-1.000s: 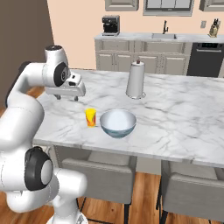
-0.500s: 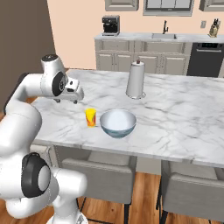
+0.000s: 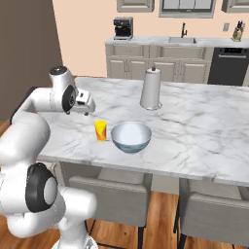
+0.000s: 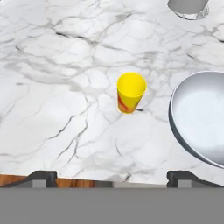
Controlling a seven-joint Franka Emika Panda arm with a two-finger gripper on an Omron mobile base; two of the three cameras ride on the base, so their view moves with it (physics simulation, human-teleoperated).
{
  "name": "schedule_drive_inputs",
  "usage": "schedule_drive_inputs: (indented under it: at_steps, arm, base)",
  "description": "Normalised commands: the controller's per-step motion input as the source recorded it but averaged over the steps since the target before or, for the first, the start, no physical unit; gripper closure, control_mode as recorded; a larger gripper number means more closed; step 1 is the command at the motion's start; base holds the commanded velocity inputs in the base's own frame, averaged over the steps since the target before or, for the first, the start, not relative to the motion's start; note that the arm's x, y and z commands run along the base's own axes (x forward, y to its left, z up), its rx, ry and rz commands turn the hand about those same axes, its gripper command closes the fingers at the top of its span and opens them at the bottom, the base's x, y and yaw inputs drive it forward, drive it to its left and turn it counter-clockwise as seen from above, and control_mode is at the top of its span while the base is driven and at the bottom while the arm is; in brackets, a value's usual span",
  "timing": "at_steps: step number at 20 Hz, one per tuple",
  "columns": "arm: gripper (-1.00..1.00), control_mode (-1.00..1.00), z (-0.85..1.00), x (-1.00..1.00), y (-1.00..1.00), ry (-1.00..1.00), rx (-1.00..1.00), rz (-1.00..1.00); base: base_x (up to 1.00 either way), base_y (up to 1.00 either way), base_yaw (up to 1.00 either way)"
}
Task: Place the cup inside the bowl on the dining table and move the bowl to any counter.
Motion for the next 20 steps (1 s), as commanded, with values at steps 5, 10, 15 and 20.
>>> schedule_drive_inputs:
  at_steps: [5,10,15,20]
  arm:
    - [-1.0,-1.0,0.0,0.34,0.0,0.01,0.0,0.0]
    - [-1.0,-1.0,-0.03,0.31,-0.02,0.01,-0.01,0.0]
    - [-1.0,-1.0,-0.08,0.21,-0.23,0.0,-0.02,0.01]
    - [-1.0,-1.0,-0.06,0.12,-0.14,0.0,-0.01,0.0]
  base:
    - [0.0,0.0,0.0]
    - [0.0,0.0,0.0]
    - [0.0,0.0,0.0]
    - [0.0,0.0,0.0]
